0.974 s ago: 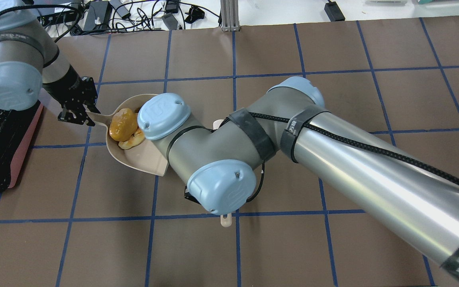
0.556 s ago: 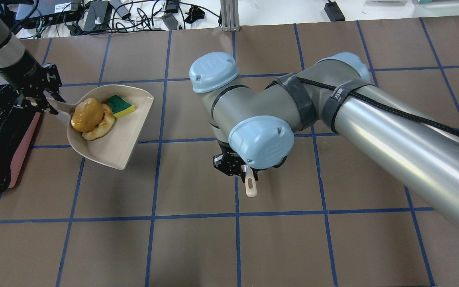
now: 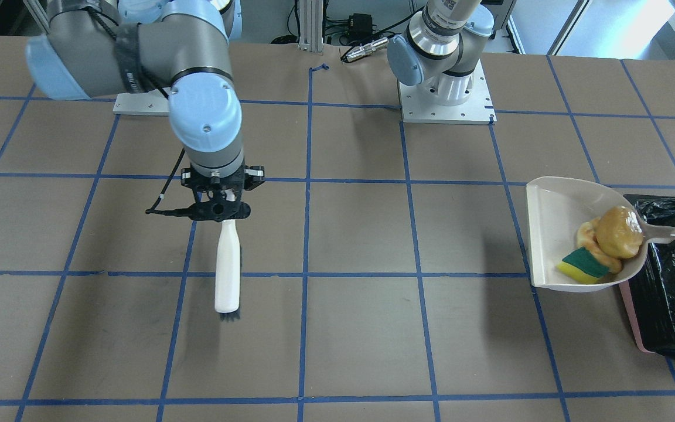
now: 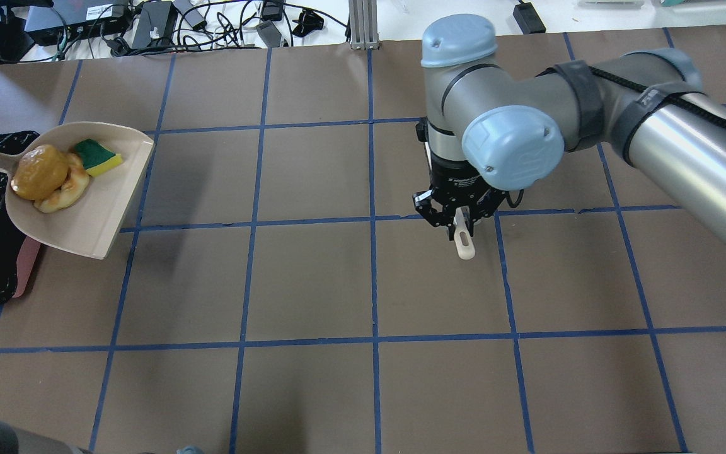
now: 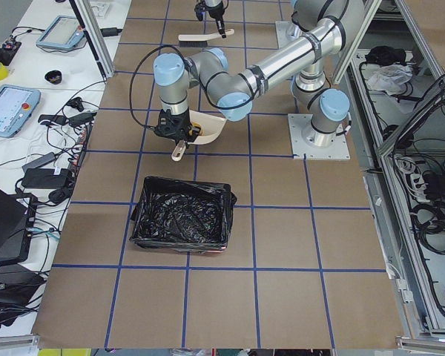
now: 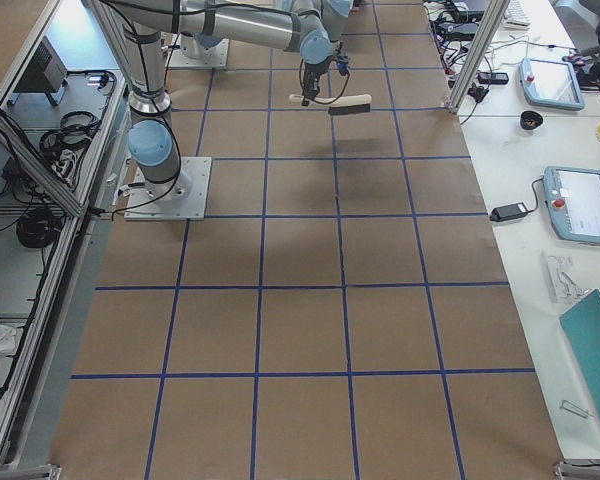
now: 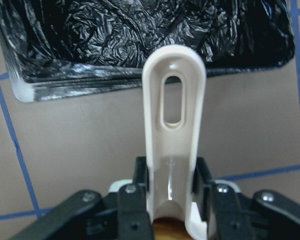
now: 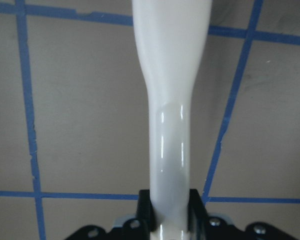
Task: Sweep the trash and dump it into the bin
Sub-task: 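Carry the dustpan to the trash bag while the right gripper withdraws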
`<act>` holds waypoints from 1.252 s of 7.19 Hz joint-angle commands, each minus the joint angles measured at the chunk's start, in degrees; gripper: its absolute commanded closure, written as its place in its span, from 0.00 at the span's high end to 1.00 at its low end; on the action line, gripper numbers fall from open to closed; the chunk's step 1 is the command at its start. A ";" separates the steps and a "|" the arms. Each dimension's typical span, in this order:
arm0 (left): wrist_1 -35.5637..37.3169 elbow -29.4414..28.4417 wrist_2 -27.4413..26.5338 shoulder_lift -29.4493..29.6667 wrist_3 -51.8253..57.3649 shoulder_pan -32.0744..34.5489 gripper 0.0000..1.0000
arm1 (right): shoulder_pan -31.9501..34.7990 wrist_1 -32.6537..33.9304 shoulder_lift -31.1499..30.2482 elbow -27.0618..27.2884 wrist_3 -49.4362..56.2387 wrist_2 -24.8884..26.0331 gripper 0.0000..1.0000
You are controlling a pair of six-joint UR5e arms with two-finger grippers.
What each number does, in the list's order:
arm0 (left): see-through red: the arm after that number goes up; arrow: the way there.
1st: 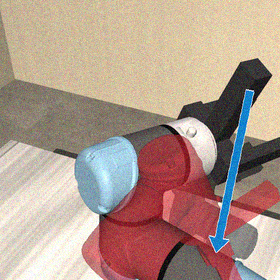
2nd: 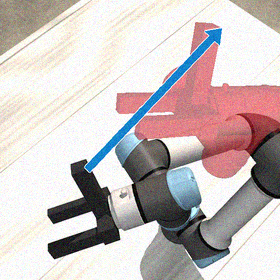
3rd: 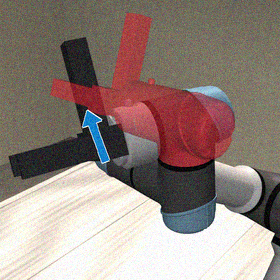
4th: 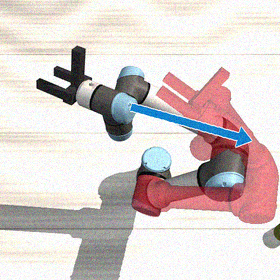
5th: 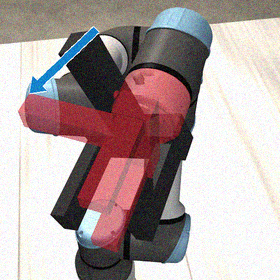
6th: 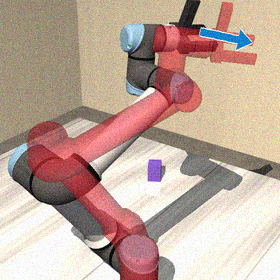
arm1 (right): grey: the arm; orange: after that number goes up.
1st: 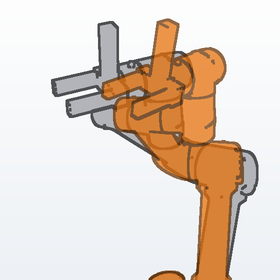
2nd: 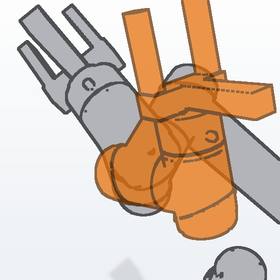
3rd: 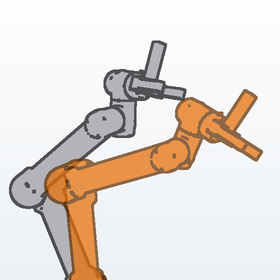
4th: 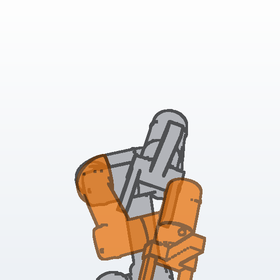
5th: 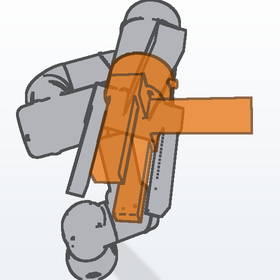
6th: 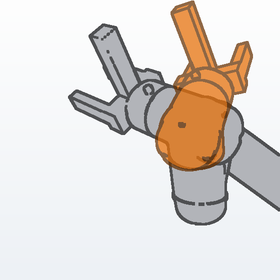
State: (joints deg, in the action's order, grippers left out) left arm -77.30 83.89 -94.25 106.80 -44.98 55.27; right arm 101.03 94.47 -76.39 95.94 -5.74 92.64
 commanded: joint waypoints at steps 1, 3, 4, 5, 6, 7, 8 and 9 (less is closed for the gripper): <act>-0.22 -4.85 -1.55 2.52 -1.06 -6.02 0.00 | -6.27 3.25 0.01 -0.93 5.98 0.60 0.00; -6.77 -14.49 -1.29 6.90 -1.61 -8.42 0.00 | -13.80 3.36 -0.25 -0.50 15.37 3.49 0.00; -11.16 -20.46 -1.37 9.89 -1.69 -8.68 0.00 | -18.72 3.35 -0.17 -0.32 17.06 4.90 0.00; -11.64 -23.65 -1.38 12.44 -1.35 -10.08 0.00 | -22.60 3.53 0.10 -0.14 21.08 4.83 0.00; -11.65 -25.34 -1.46 14.38 0.40 -11.66 0.00 | -23.77 3.18 0.45 0.12 20.86 5.09 0.00; -11.65 -27.96 -1.90 16.23 2.76 -13.33 0.00 | -24.04 4.14 0.54 1.69 21.12 9.27 0.00; -11.65 -31.30 -3.38 18.60 4.18 -14.56 0.00 | -24.39 7.80 2.37 1.27 20.69 11.66 0.00; -11.39 -34.55 -3.92 21.23 6.89 -15.79 0.00 | -24.92 9.49 5.34 0.65 20.42 11.51 0.01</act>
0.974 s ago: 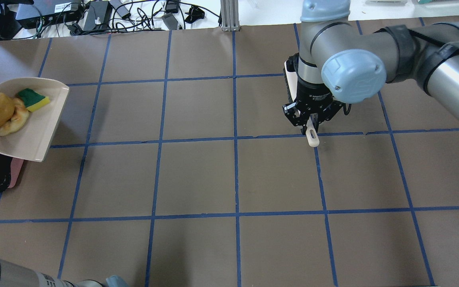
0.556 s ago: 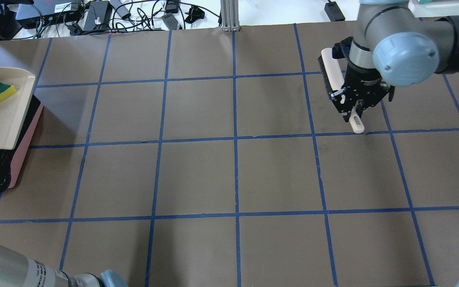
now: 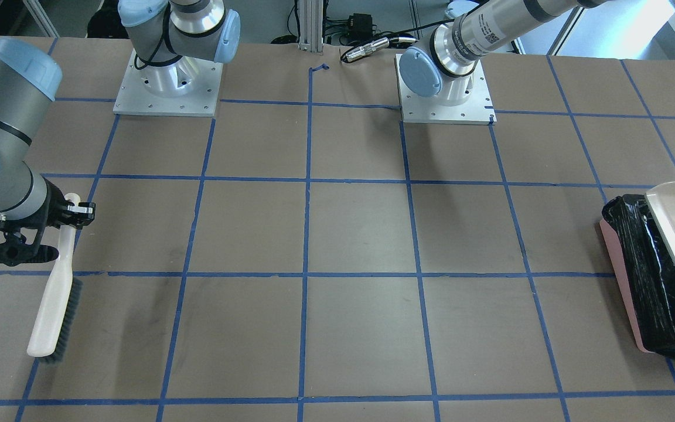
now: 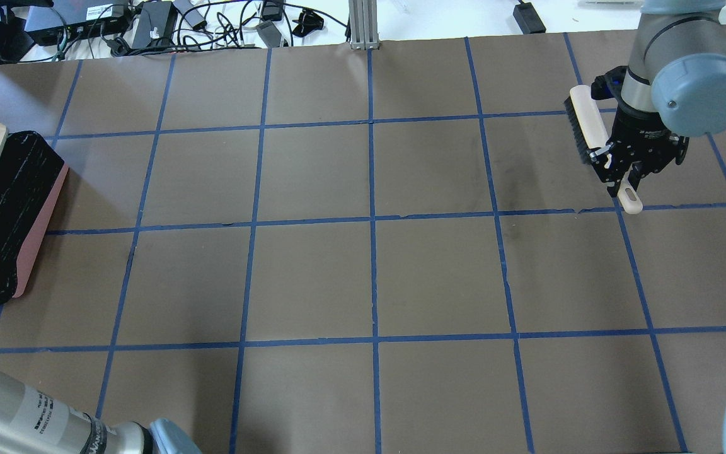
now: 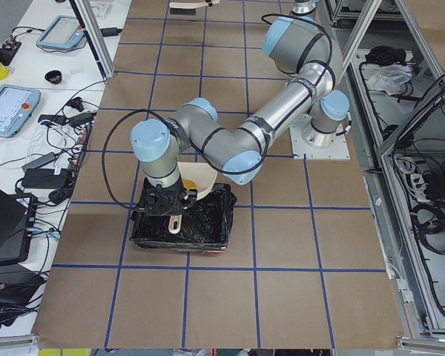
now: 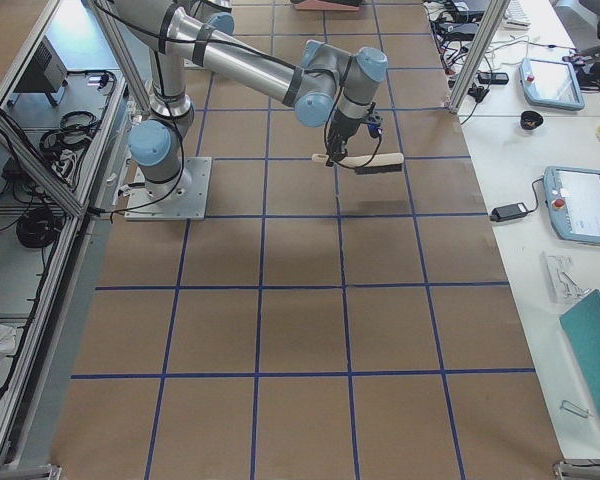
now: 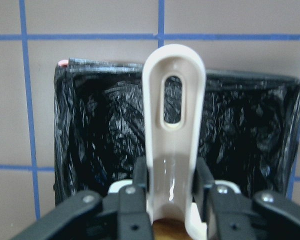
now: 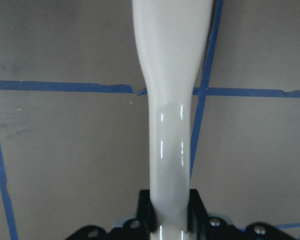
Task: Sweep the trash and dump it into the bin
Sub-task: 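Carry the dustpan to the trash bag while the right gripper withdraws, then tilt the dustpan over the trash bag to dump the items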
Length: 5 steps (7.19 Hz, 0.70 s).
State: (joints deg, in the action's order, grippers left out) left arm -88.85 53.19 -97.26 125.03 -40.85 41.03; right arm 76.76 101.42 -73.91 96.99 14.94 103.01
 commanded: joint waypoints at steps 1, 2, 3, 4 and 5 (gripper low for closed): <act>0.69 -6.67 -3.52 5.38 5.58 -3.05 0.00 | -1.87 2.30 3.24 -0.05 -0.18 0.62 0.01; 2.53 -8.61 -4.94 7.14 6.39 -4.19 0.00 | -3.45 2.30 3.60 0.13 0.34 -2.69 0.02; 5.15 -8.89 -6.87 8.38 8.57 -4.38 0.00 | -4.42 2.21 4.30 0.65 0.43 -4.55 0.02; 7.88 -8.63 -8.37 9.09 9.99 -4.38 0.00 | -4.43 2.38 4.39 1.52 0.52 -4.66 0.01; 11.21 -7.93 -9.17 9.62 10.35 -4.38 0.00 | -4.43 2.64 4.57 2.06 0.61 -4.05 0.01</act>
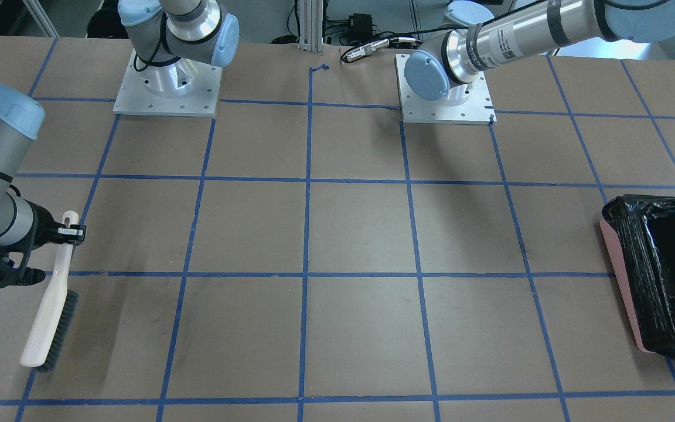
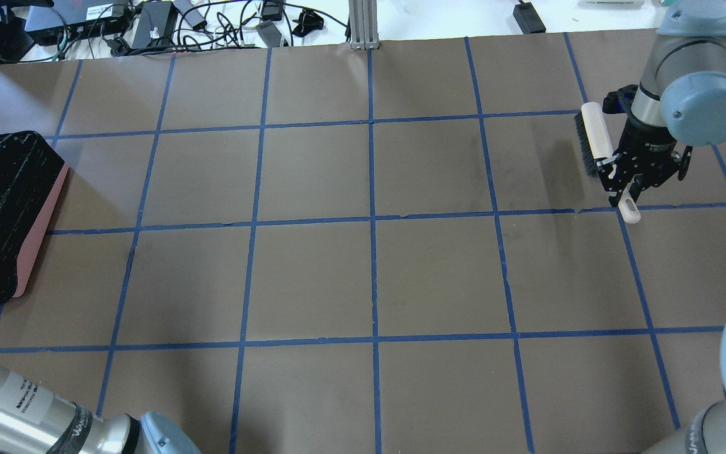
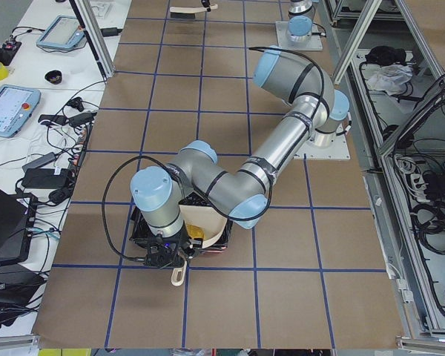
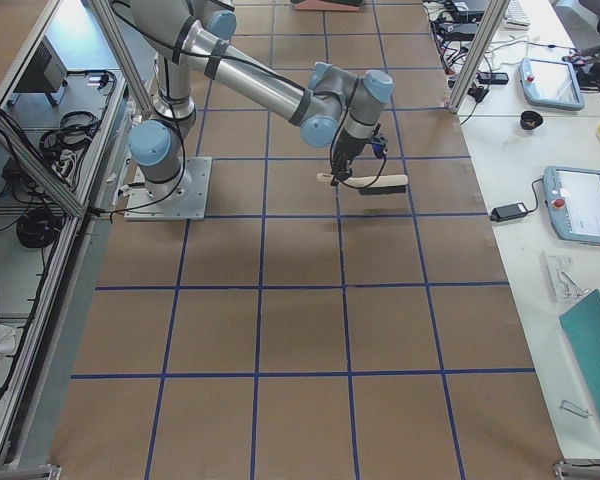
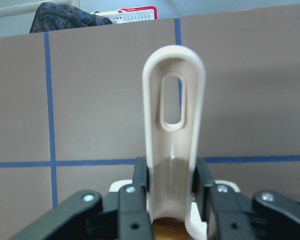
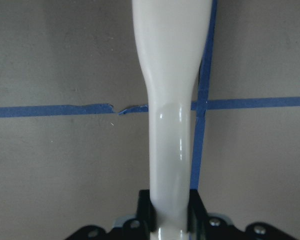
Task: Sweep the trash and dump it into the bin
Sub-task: 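Tilt the dustpan over the trash bag to dump the items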
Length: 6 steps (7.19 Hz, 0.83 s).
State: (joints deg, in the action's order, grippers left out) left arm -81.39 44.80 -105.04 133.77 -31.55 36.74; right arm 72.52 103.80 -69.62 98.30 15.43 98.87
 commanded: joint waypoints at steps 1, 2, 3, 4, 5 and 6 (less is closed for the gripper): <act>6.31 1.24 -3.83 1.14 1.05 -0.09 0.00 | -0.18 1.56 0.79 0.93 0.21 0.36 0.01; 6.77 1.51 -4.03 0.97 0.27 -0.09 0.00 | -0.18 2.19 0.97 0.84 0.48 0.36 0.02; 7.47 1.43 -3.94 0.53 -1.31 0.09 0.00 | -0.18 2.28 1.23 0.84 0.48 0.36 0.02; 8.70 1.43 -3.85 0.09 -2.54 0.53 0.00 | -0.18 2.28 1.41 0.93 0.48 0.36 0.02; 8.71 1.08 -3.85 -0.78 -4.29 1.92 0.00 | -0.18 2.28 1.41 0.93 0.39 0.36 0.02; 8.71 1.16 -3.85 -1.23 -6.14 3.33 0.00 | -0.36 2.28 1.41 1.02 0.22 0.27 0.01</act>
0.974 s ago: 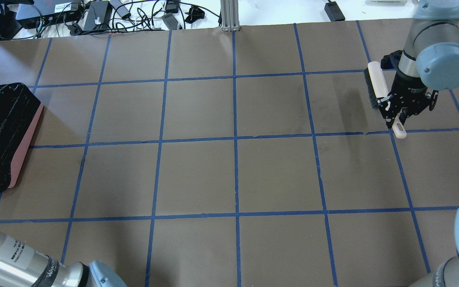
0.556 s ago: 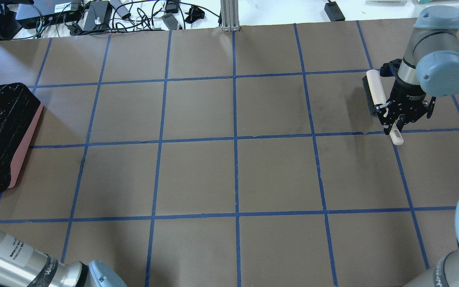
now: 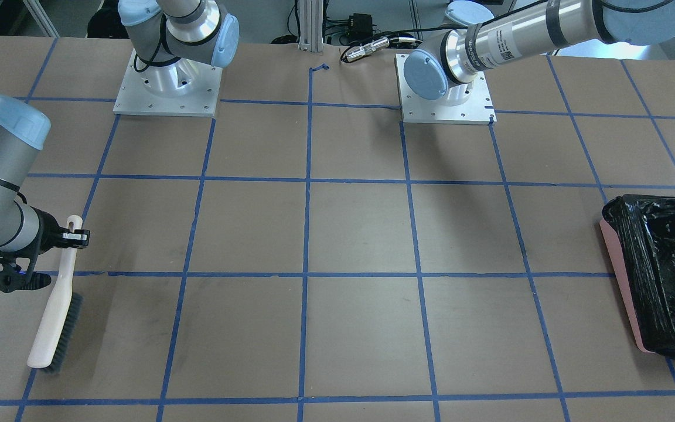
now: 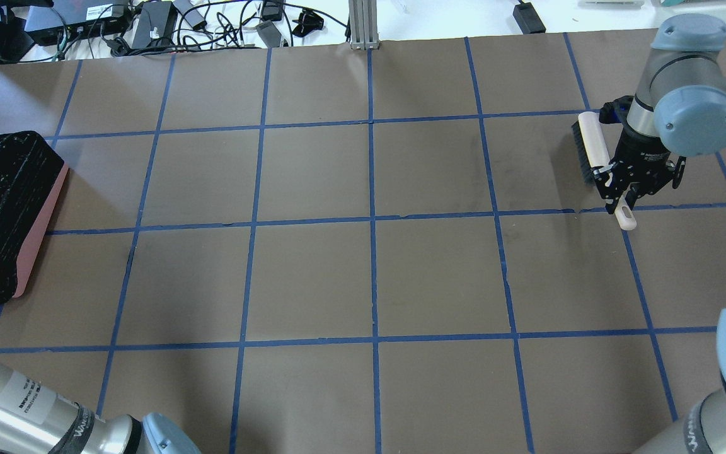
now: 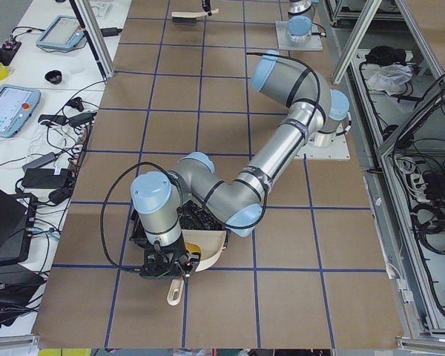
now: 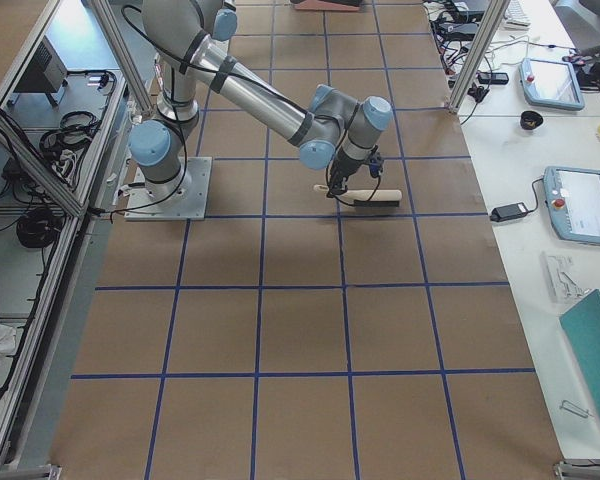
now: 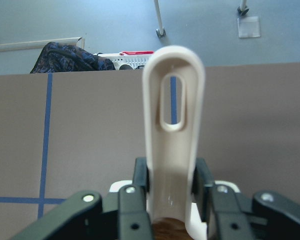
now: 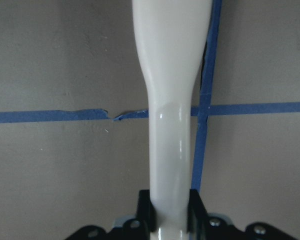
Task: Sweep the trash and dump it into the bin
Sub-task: 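Tilt the dustpan over the trash bag to dump the items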
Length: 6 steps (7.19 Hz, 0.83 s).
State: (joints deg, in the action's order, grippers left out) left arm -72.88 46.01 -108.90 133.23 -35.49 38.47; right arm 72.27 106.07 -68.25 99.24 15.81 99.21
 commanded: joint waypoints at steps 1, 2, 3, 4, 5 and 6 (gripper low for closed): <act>0.29 0.22 -0.52 -0.87 -2.73 3.00 0.00 | -0.11 1.06 0.05 0.42 -0.33 -0.07 0.01; 1.42 1.26 -2.53 -0.78 -2.39 3.88 0.00 | -0.11 2.73 -0.04 1.04 -0.08 0.19 0.01; 6.39 5.19 -4.81 -0.87 -0.99 4.24 0.00 | -0.11 3.44 -0.04 1.04 0.01 -0.07 0.01; 15.49 9.75 -6.66 -0.95 3.72 4.24 0.00 | -0.11 3.45 0.13 1.04 -0.07 -0.07 0.01; 16.97 11.28 -7.46 -1.39 4.37 4.24 0.00 | -0.20 3.45 0.48 1.04 -0.07 -0.07 0.01; 16.99 11.21 -9.21 -1.92 4.73 4.24 0.00 | -0.12 3.45 0.49 1.13 -0.16 -0.24 0.04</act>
State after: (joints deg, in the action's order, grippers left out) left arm -57.66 56.09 -116.23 131.86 -31.84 42.68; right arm 72.12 109.45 -67.89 100.30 15.72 99.10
